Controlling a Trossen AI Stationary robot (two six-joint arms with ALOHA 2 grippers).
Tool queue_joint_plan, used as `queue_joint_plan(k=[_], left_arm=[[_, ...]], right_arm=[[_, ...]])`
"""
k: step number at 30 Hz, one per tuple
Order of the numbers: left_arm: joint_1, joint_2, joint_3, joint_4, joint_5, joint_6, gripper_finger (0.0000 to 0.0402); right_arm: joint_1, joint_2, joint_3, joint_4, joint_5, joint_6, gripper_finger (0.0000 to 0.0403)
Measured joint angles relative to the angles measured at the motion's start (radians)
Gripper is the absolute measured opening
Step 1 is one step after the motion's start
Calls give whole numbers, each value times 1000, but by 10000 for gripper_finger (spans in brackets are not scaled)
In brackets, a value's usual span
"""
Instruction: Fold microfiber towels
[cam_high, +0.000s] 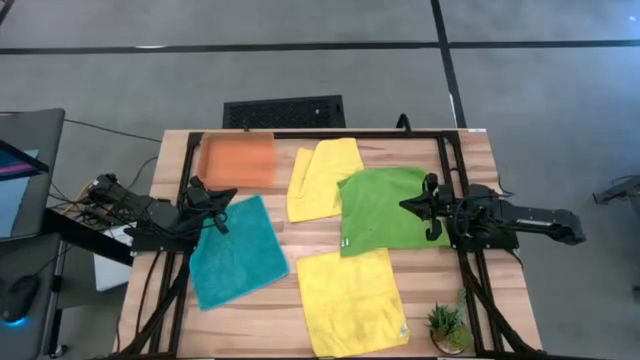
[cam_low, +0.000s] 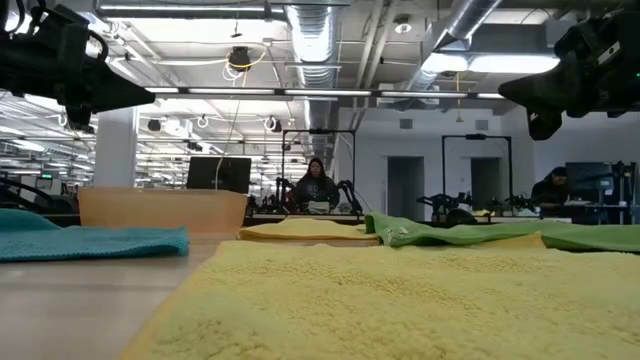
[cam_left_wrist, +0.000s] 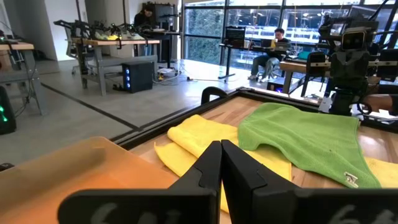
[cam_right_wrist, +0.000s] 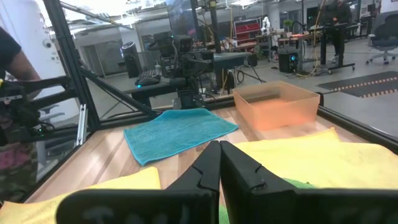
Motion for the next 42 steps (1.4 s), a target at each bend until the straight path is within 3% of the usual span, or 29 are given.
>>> queue_joint_plan(k=[33,38,42], left_arm=[[0,0,0,4,14,-1,0],[0,0,-5,112,21,-7,0],[0,0,-4,238,96,25,0]], right_arm=[[0,0,0,16,0,0,33],[1,0,0,33,0,-1,33],[-8,0,0,73,10,0,33]])
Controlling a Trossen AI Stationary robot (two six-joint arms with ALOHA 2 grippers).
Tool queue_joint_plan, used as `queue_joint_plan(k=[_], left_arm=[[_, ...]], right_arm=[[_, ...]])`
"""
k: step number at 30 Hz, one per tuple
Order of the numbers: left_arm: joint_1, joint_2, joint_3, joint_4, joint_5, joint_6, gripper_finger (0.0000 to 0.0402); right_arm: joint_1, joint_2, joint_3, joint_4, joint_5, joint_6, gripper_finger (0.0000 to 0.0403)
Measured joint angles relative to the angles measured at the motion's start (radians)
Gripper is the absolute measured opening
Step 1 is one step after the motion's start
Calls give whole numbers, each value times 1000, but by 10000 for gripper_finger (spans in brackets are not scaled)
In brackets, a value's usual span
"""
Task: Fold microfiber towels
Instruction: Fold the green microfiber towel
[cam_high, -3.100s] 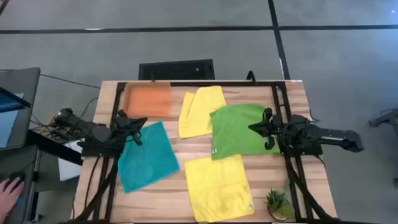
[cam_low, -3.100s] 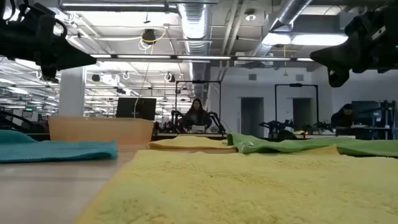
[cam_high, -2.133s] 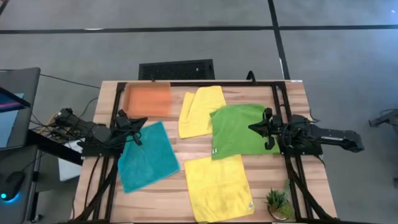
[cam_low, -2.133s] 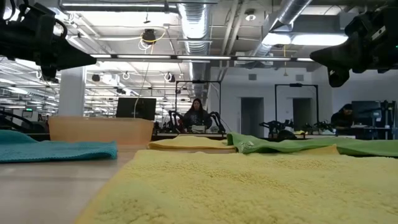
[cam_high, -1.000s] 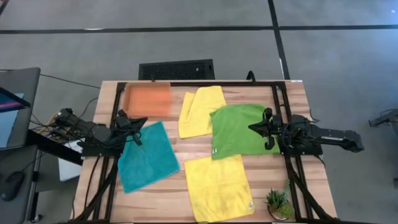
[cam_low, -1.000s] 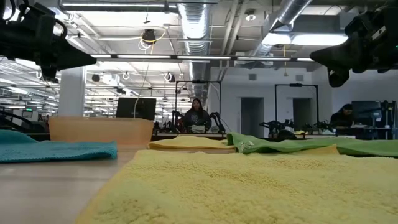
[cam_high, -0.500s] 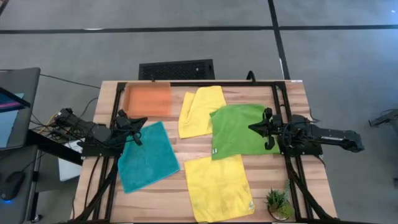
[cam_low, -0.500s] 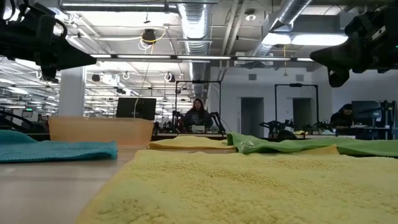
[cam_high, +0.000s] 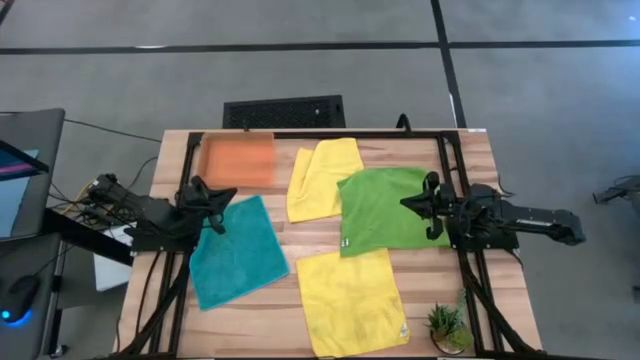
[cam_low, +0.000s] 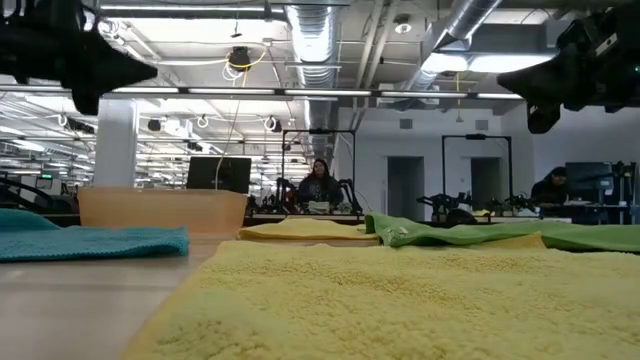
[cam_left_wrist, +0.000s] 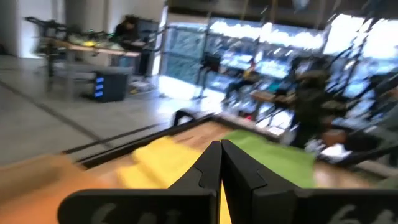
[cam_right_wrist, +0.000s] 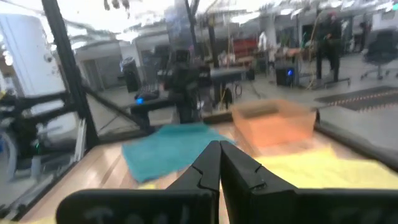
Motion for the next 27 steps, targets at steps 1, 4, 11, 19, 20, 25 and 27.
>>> queue_joint_plan(k=[1,4,11,19,20,25,27], left_arm=[[0,0,1,27,18,1,0],[0,0,1,90,60,24,0],[0,8,26,128,126,183,0],[0,170,185,116,74,378,0],[0,210,211,110,52,387,0],[6,432,346,53,-34,381,0],[24,524,399,6,-65,312,0]], right_arm=[[-3,0,0,22,2,0,33],[-5,0,0,100,28,0,30],[-5,19,111,-28,186,-52,10],[-5,199,381,-418,270,-47,6],[-5,233,421,-461,272,-52,6],[15,403,616,-699,241,-71,3],[28,465,688,-804,217,-70,2]])
